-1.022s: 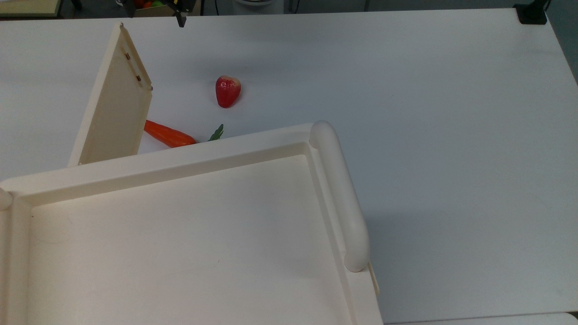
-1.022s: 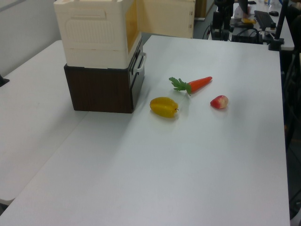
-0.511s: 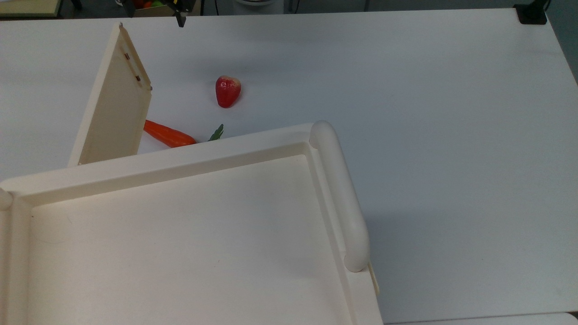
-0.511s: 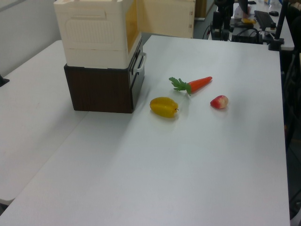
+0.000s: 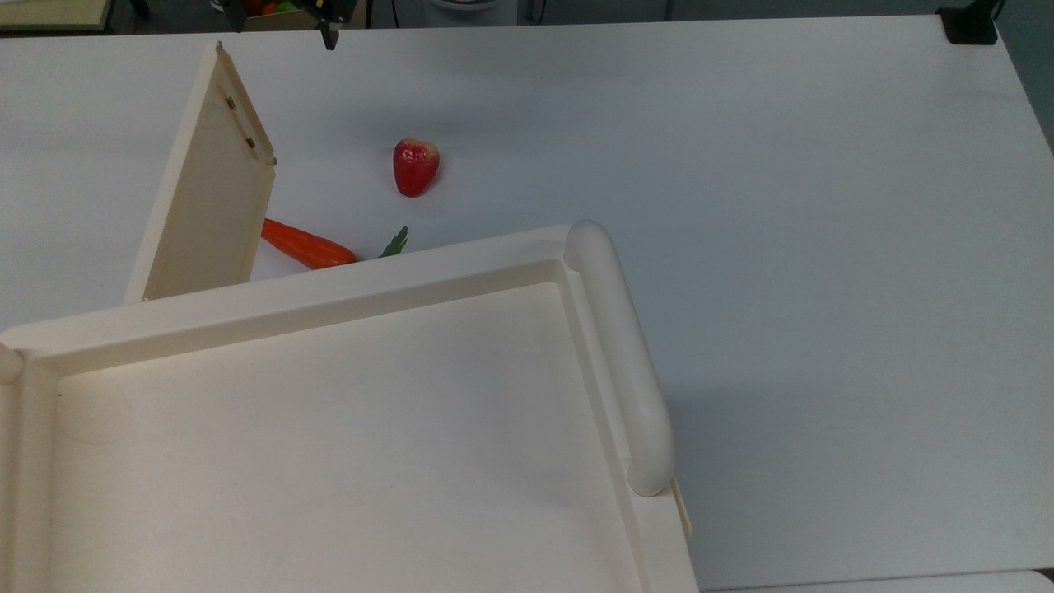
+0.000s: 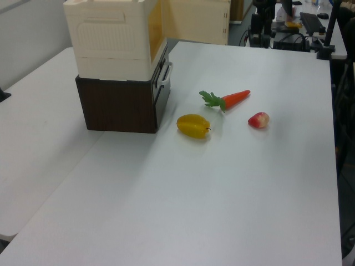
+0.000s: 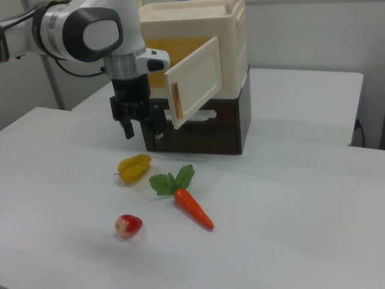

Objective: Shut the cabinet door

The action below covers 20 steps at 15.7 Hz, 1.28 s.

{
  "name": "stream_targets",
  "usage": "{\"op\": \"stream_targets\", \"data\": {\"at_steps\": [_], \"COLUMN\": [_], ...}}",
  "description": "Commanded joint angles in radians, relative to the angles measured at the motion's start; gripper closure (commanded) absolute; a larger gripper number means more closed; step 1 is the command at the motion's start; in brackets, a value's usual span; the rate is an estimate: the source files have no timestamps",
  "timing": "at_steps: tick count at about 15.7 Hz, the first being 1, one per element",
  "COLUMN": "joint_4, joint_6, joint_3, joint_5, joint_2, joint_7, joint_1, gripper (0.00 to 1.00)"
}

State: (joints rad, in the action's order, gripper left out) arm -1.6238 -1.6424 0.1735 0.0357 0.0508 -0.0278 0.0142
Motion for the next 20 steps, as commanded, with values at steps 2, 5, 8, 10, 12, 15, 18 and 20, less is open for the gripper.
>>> {"op": "stream_targets", "data": {"at_steps": [2,5,8,10,12,15,18,20], "joint_4": [0.007,0.007,0.007,0.007,0.009,0.03,0.032,0.03], "joint_6": [-0.013,-0.014,-0.014,-0.014,-0.014,-0.016,-0.068,-0.144], "joint_3": [-0.009,-0.009,-0.009,-0.009,-0.003,0.006,0.004,0.004], "joint_5": [0.006,0.006,0.004,-0.019,-0.03,-0.034,-0.034,-0.039], "joint_2": [0.029,0.03,0.029,0.02,0.012,0.009,0.012,0.026], "joint_7": [-0.049,-0.05,-0.053,-0.086,-0.224,-0.369,-0.392,-0.435], "joint_1": [0.001,0.013,0.029,0.027,0.018,0.0,-0.029,-0.063], "gripper": [0.0,0.0,0.36,0.95,1.0,1.0,1.0,1.0]}}
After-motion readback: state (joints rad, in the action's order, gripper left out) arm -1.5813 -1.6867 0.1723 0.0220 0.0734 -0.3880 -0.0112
